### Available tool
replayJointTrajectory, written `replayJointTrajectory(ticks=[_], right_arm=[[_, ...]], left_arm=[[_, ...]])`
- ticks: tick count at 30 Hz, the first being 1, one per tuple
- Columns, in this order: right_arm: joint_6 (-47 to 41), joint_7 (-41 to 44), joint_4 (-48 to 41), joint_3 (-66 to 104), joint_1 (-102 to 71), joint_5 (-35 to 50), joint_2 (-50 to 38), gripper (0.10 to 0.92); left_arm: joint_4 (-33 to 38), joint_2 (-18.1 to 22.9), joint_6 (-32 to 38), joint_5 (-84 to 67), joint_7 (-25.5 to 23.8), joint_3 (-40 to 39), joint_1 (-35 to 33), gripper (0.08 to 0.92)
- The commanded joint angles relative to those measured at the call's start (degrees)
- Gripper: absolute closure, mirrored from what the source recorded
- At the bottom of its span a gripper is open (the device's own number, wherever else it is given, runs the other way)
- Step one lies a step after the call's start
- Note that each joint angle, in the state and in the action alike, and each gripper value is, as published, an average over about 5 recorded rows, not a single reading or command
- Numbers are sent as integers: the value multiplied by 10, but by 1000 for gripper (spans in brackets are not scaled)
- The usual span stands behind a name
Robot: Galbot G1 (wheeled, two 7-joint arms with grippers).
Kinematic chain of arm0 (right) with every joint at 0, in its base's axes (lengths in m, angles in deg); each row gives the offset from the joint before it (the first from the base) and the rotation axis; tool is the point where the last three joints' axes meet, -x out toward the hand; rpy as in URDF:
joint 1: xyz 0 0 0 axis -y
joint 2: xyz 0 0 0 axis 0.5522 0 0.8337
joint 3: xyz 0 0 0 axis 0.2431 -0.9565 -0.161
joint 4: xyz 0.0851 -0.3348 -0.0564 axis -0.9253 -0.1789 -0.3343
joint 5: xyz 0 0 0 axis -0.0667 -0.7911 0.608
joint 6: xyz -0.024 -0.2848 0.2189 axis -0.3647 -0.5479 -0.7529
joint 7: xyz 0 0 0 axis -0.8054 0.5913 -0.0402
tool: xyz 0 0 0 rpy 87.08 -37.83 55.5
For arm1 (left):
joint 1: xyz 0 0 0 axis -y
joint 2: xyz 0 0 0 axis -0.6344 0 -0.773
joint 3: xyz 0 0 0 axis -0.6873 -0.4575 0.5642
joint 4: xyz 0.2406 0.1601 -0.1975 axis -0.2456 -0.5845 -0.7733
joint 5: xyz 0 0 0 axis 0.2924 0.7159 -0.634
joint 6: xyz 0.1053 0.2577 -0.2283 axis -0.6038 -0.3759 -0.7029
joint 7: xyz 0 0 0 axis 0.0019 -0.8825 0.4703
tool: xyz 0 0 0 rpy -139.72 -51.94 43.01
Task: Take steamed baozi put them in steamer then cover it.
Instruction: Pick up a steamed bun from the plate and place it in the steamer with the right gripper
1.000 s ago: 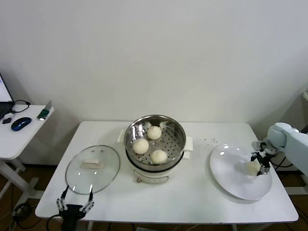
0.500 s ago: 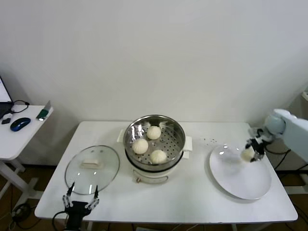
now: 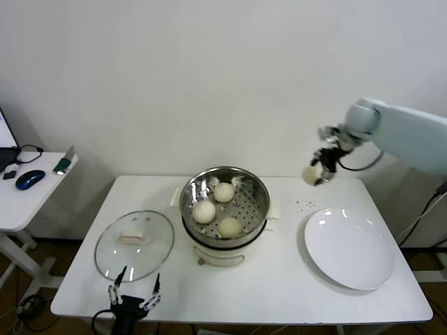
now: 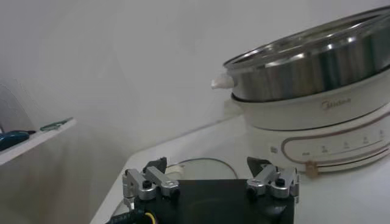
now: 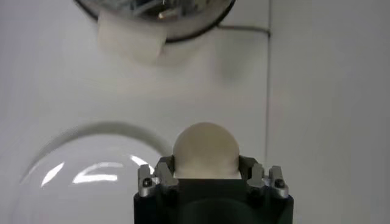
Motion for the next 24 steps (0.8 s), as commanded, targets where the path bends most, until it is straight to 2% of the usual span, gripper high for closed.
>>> replayJointTrajectory(ticks=[1,9,24], right_arm=[[-46,-34,34,-106,99,182,150,355],[-63,-57,58,-108,78,211,202,353],[-70,-73,35,-113,-8,149,224,355]], left_arm=[[7,-4,7,1,0,-10,-11,177],[4,-8,10,-9,0,-6,-13,177],[-8,-19,12,-21,1,4,-10,177]])
